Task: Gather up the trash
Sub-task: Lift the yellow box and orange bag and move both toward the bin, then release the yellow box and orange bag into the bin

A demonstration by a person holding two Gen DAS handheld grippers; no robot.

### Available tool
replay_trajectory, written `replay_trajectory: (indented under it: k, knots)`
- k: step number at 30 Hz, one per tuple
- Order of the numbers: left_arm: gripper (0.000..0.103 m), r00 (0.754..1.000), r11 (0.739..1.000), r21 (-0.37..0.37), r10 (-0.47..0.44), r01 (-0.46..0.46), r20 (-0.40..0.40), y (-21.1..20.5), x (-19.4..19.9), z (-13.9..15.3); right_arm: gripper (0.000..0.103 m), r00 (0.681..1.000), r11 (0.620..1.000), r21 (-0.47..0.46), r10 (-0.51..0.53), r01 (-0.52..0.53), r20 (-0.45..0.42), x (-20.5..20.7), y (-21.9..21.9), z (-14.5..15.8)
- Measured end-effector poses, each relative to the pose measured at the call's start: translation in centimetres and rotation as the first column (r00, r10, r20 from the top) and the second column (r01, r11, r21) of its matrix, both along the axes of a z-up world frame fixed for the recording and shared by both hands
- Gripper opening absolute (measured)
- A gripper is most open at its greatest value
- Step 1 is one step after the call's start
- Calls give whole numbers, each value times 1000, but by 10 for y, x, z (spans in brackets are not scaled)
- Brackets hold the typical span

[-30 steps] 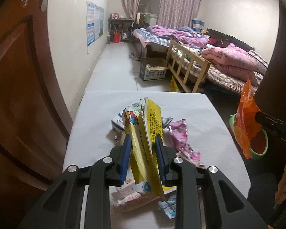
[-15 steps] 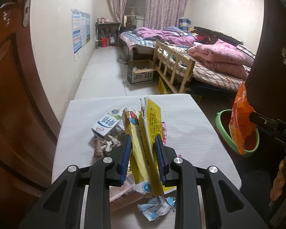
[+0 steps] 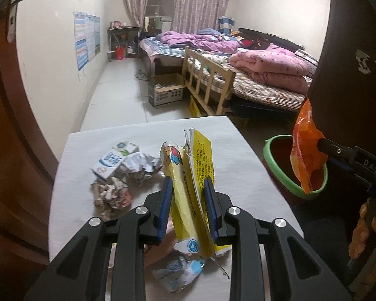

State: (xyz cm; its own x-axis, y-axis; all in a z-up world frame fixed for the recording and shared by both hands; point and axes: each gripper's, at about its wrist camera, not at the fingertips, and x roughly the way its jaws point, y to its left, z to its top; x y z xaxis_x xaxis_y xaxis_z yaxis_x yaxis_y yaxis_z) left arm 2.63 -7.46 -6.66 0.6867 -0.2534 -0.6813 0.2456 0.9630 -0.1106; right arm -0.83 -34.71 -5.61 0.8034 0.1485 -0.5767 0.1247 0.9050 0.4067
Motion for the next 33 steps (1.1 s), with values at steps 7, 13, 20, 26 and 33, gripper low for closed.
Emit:
replay_trajectory:
  k: [7, 13, 20, 26, 33]
  knots:
    - [23, 999, 999, -31, -43, 42, -8, -24, 8, -2, 50, 999, 999, 8, -43, 43, -3, -5, -20, -4]
    - [23, 997, 996, -50, -81, 80, -12, -45, 13, -6, 50, 997, 997, 22, -78, 78, -10, -7, -39, -9]
    - [23, 995, 993, -63, -98, 97, -23, -59, 20, -12, 50, 995, 994, 38, -98, 99, -21, -6, -53, -15]
    - [25, 991, 994, -23, -109, 108, -80, -70, 33, -34, 50, 994, 993, 46, -103, 105, -41, -2, -58, -27]
    - [35, 953, 994, 26, -98, 110, -288, -85, 58, -105, 50, 991, 993, 55, -103, 108, -80, 3, -62, -39]
